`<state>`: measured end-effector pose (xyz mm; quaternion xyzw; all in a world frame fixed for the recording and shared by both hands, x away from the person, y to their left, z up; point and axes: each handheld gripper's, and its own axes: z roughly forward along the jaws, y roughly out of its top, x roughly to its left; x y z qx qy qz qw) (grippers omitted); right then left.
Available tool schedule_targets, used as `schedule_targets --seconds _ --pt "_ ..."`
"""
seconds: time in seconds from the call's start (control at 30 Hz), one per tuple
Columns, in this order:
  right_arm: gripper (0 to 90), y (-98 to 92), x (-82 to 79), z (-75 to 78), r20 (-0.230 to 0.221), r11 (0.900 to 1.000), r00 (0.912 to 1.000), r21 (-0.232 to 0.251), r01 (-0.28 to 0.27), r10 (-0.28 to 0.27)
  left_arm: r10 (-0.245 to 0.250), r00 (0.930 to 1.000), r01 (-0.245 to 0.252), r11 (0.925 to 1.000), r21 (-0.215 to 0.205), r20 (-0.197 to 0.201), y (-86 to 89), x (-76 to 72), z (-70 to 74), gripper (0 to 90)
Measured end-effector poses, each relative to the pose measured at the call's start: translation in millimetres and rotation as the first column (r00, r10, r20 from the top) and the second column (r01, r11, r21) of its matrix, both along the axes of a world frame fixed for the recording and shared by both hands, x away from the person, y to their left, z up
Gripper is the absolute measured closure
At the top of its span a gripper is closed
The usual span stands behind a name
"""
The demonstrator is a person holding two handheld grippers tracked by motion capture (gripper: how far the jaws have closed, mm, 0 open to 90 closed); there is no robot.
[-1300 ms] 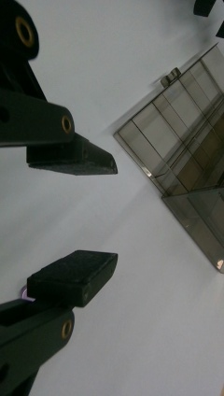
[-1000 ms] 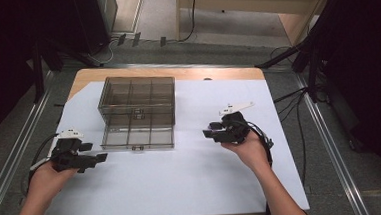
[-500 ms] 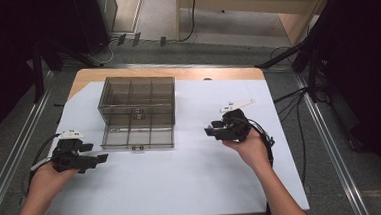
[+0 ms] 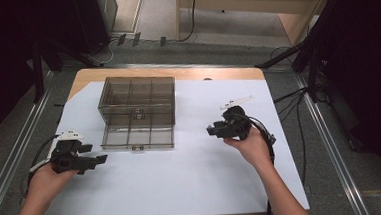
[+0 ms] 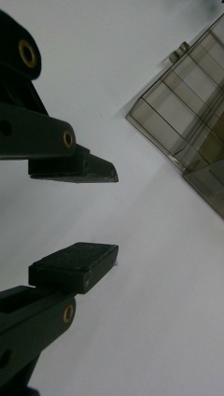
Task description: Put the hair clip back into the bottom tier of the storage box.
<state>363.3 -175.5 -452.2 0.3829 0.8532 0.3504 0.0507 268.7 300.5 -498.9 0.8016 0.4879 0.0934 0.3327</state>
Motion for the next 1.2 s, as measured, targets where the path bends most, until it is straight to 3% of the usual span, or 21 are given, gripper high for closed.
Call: schedule_targets --seconds 0.73,1.2 --pt "57.1 -7.9 6.5 5.5 0.017 0.996 0.9996 -0.088 0.022 -0.021 0.015 0.9999 -0.015 0.9999 0.004 -0.001 5.1 -6.9 -0.6 24.6" --pt "61.6 -10.3 15.7 -1.5 -0.022 0.984 0.9997 -0.181 -0.003 -0.001 0.027 0.9996 -0.027 0.9996 0.001 0.002 6.9 -12.1 -0.5 24.6"
